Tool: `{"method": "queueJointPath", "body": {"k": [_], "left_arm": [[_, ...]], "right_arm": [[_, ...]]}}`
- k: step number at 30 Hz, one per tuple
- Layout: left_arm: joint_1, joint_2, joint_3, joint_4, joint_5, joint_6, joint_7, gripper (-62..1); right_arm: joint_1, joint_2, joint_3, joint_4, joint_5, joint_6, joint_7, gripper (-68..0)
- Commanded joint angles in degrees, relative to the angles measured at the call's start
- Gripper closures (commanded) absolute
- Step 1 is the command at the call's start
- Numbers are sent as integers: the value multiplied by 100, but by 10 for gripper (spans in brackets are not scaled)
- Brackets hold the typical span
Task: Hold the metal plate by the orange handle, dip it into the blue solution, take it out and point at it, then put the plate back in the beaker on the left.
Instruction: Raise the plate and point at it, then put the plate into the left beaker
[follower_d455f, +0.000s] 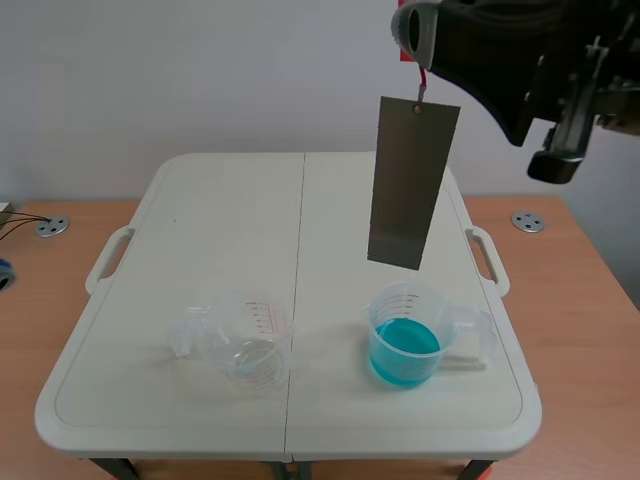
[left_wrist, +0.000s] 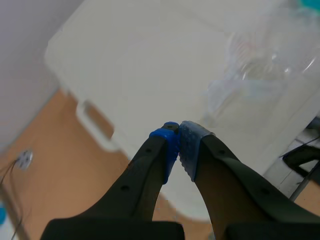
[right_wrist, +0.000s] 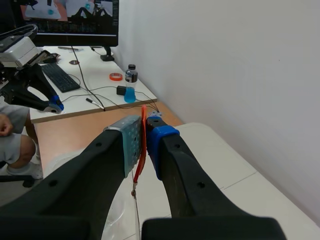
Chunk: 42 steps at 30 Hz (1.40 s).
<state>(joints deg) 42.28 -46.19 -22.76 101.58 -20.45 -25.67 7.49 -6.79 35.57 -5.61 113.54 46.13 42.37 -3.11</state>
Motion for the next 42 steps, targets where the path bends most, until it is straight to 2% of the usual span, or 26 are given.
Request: {"method": "queueJointPath", "body": {"k": [1, 4, 7, 12, 16, 26, 30, 35, 42], "left_arm": [[365, 59, -122, -90, -55, 107, -42, -15], [1102, 61, -374, -245, -57, 118, -42, -15], [1641, 114, -365, -498, -59, 98, -42, -15], [2048, 490, -334, -979, -59, 66, -50, -15], [2074, 763, -26, -1366, -55, 63, -68, -15], [2068, 1163, 1434, -2092, -55, 50, -61, -15], [1974, 1381, 1860, -2332, -52, 48, -15, -15], [1768, 1576, 2162, -2586, -50, 50, 11, -15], [1657, 1585, 2282, -2704, -57, 50, 155, -15]], "right_arm": [[219, -4, -90, 46, 105, 35, 83, -12], [404, -4, -289, 42, 105, 35, 83, -13], [597, -9, -492, 37, 103, 35, 79, -13], [940, -197, -817, -66, 103, 9, 7, -13], [1202, -501, -1088, -232, 94, 9, -260, -13], [1762, -1178, -1744, -785, 33, 11, -706, -13], [1934, -1405, -1965, -1045, -96, 11, -723, -13], [2122, -1641, -2229, -1311, -116, 11, -857, -13], [2304, -1943, -2538, -1655, -157, 11, -1010, -13]]}}
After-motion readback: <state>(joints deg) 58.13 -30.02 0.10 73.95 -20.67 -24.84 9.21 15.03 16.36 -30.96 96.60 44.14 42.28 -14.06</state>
